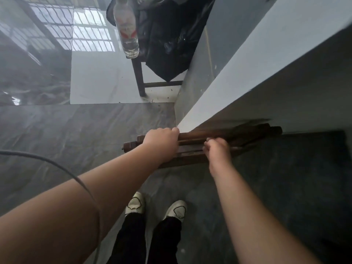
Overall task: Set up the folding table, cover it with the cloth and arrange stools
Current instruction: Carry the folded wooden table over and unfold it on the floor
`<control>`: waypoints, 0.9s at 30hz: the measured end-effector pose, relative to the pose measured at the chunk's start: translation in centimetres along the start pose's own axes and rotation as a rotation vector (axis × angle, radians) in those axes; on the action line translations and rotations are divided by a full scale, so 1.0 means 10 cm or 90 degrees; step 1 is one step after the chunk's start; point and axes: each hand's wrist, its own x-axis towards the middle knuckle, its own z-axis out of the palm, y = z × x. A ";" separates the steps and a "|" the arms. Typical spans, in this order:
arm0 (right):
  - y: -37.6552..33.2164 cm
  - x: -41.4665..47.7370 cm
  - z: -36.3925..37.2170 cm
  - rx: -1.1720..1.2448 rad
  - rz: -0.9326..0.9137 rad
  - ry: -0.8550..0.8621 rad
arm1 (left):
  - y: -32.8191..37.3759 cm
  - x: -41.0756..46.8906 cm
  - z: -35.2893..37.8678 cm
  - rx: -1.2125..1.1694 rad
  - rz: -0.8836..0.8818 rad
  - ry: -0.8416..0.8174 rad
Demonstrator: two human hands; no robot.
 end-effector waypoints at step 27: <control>0.23 -1.48 -1.28 0.625 0.310 0.021 | 0.89 -1.71 -0.02 0.024 0.031 -0.152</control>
